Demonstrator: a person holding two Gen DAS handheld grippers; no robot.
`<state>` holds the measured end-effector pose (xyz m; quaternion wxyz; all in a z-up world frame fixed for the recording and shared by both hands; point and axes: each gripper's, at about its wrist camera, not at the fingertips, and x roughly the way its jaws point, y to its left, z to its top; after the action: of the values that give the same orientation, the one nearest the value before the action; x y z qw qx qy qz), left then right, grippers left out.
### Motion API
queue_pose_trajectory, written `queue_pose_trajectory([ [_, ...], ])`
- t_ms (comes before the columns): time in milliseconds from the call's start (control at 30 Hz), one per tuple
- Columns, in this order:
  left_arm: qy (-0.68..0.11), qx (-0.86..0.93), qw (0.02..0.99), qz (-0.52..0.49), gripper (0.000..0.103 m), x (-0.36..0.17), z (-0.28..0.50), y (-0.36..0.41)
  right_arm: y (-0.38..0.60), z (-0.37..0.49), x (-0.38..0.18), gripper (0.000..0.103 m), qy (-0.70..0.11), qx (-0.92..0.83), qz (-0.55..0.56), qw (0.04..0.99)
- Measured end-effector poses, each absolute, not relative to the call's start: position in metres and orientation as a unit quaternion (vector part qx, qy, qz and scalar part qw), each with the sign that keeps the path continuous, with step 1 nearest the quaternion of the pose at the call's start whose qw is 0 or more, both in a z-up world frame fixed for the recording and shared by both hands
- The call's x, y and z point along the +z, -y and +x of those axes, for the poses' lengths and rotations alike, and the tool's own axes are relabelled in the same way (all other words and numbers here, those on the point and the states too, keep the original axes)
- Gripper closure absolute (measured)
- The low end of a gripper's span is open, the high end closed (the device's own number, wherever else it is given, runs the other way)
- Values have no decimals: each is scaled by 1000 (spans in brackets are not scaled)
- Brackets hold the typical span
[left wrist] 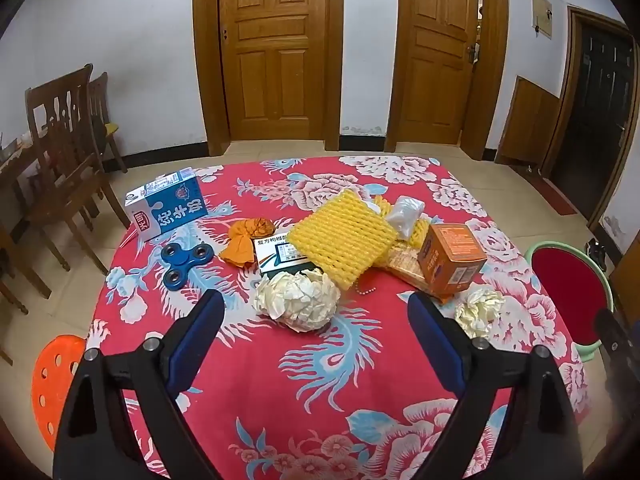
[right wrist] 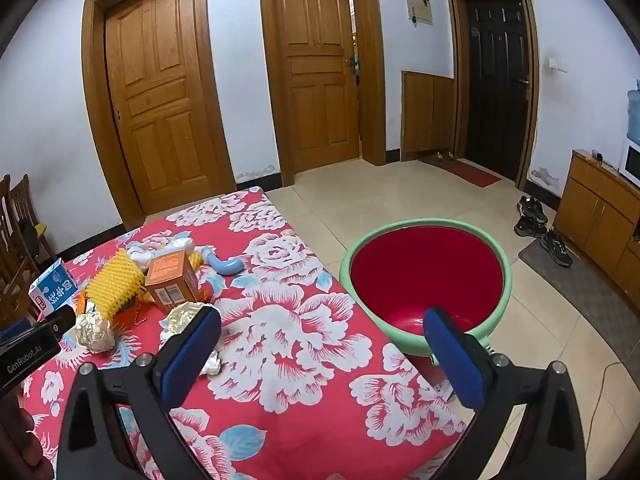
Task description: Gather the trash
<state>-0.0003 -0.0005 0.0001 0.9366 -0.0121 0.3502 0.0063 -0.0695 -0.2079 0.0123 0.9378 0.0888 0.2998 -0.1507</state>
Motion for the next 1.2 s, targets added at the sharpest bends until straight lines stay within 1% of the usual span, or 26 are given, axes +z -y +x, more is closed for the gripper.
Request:
queue_pose_trajectory([
  [1200,-353,8,935,-15,10,-2,0,0,212,-69,10,0,-307,-160,90,934],
])
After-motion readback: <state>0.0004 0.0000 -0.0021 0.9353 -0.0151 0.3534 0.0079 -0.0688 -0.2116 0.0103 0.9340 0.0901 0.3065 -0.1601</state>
